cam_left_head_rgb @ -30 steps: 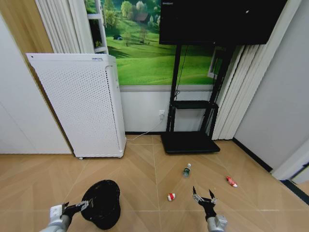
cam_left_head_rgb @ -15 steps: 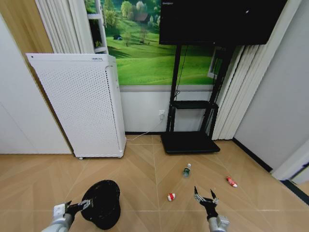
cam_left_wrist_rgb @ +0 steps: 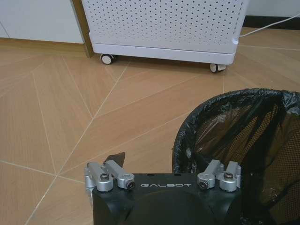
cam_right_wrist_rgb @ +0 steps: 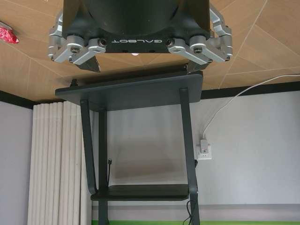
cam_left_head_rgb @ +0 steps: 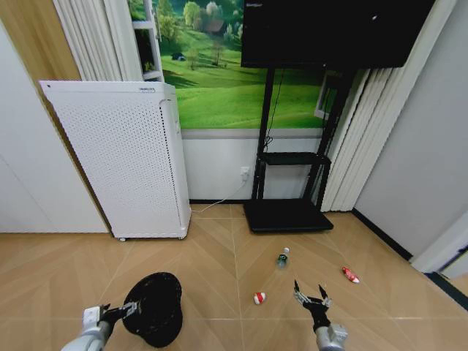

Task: Pick up the trash bin and place the garbage on the floor into it.

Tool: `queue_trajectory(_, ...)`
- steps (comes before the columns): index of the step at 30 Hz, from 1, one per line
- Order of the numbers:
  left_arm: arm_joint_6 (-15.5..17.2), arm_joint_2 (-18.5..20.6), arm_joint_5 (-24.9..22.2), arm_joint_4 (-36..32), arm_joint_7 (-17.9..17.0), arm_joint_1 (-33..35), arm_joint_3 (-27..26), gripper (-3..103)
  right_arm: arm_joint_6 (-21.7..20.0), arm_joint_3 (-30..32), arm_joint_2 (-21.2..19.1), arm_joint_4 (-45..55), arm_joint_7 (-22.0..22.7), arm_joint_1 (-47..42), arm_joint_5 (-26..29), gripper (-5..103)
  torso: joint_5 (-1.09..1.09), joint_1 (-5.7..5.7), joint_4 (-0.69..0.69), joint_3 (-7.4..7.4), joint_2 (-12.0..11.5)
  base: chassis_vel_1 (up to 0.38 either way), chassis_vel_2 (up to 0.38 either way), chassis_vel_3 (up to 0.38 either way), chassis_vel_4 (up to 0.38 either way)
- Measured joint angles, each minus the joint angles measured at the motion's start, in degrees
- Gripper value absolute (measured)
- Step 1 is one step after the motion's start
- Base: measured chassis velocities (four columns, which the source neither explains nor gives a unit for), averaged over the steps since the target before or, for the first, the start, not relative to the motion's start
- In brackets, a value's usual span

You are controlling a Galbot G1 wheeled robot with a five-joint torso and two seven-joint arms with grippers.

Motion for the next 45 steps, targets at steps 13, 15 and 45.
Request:
queue_trajectory(13, 0.26, -0.31, -1.71, 1.78, -0.29, -1.39, 0.0, 36, -0.04, 0.37, -0.26, 1.39, -0.84, -0.11, 0.61, 100, 0.01, 0.01, 0.0, 0.02, 0.02, 0.0, 0.0, 0.0, 0.0)
queue_trajectory(15, 0.26, -0.32, -1.7, 1.79, -0.22, -1.4, 0.0, 31, -0.07, 0.42, -0.26, 1.57, -0.84, -0.06, 0.7, 100, 0.01, 0.01, 0.0, 0.02, 0.02, 0.0, 0.0, 0.0, 0.0)
queue_trajectory(45, -9.39, -0.51, 0.22, -3.33, 0.26, -1.74, 0.37, 7, -5.4, 0.76, 0.0, 16.73, 0.15, -1.7, 3.66, 100, 0.01, 0.01, -0.01, 0.04, 0.05, 0.0, 0.0, 0.0, 0.0)
